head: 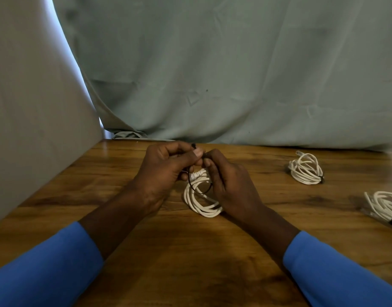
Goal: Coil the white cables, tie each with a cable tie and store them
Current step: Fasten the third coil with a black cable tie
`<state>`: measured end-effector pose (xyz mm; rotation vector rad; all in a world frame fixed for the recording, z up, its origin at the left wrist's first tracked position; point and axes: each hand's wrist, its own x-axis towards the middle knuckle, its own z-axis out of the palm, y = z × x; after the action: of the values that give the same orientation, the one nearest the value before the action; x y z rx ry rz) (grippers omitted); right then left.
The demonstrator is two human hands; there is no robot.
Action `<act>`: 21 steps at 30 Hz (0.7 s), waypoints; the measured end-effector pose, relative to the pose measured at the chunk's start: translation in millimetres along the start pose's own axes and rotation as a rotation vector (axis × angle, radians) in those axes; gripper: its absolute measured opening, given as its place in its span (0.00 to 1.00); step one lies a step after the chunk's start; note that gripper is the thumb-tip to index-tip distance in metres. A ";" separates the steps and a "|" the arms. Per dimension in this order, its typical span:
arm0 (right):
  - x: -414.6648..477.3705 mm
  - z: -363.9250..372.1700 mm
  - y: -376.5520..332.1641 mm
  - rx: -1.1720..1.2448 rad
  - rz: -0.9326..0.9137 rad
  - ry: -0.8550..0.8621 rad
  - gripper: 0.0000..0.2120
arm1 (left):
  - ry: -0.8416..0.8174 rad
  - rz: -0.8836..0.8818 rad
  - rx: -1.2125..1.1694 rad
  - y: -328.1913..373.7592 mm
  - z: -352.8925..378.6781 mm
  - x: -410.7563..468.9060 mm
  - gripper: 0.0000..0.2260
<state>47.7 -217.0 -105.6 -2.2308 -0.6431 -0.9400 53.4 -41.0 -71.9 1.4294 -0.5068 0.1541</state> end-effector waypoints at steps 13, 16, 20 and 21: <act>-1.6 -3.5 -4.3 0.221 0.088 -0.028 0.12 | -0.023 -0.017 0.128 -9.2 -1.0 -0.5 0.07; -1.1 -3.0 -3.7 0.212 0.086 -0.018 0.14 | -0.015 -0.012 0.130 -10.5 -3.5 0.3 0.06; 0.0 -1.7 -0.1 0.229 0.126 -0.006 0.14 | 0.004 0.075 0.152 -9.5 -4.6 -0.9 0.05; 0.0 -1.6 0.2 0.245 0.132 -0.005 0.14 | 0.010 0.099 0.163 -8.8 -5.0 -1.3 0.05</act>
<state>47.1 -218.3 -104.8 -2.0311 -0.5725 -0.7482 57.0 -37.3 -80.8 1.5623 -0.5675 0.2876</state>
